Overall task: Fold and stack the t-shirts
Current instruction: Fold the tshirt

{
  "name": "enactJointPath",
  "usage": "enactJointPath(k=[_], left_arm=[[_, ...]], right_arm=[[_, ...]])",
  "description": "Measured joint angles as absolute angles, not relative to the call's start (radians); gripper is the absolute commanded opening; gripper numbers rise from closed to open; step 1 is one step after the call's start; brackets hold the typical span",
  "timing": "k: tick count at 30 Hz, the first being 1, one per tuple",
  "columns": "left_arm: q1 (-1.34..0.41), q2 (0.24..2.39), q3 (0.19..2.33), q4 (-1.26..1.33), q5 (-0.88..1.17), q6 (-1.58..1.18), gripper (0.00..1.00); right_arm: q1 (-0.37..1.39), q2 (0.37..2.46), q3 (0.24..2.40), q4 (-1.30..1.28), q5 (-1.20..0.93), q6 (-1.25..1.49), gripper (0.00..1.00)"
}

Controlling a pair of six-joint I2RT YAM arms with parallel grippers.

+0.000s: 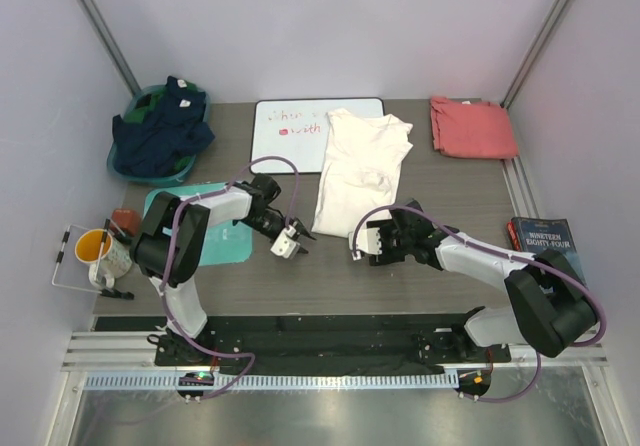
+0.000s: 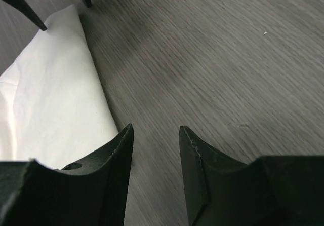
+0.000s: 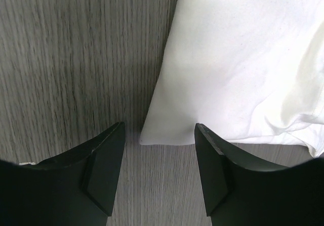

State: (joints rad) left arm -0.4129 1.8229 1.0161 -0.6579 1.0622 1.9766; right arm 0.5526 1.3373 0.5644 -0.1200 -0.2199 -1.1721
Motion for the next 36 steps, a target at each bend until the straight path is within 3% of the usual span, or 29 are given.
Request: enactJointPath(k=[8, 19, 28, 36], left_arm=[[-0.413, 1.857, 0.972, -0.593, 1.068, 1.982, 0.45], [-0.414, 1.855, 0.867, -0.147, 1.080, 1.996, 0.47], [-0.417, 1.885, 0.868, 0.029, 1.012, 1.999, 0.46], [-0.417, 1.927, 0.899, 0.078, 1.011, 1.999, 0.39]], right_arm=[[0.553, 1.337, 0.564, -0.120, -0.210, -1.170, 0.62], [0.553, 1.337, 0.564, -0.121, -0.190, -1.170, 0.62], [0.553, 1.337, 0.564, -0.121, -0.178, -1.170, 0.62], [0.553, 1.338, 0.558, -0.112, -0.177, -1.177, 0.60]])
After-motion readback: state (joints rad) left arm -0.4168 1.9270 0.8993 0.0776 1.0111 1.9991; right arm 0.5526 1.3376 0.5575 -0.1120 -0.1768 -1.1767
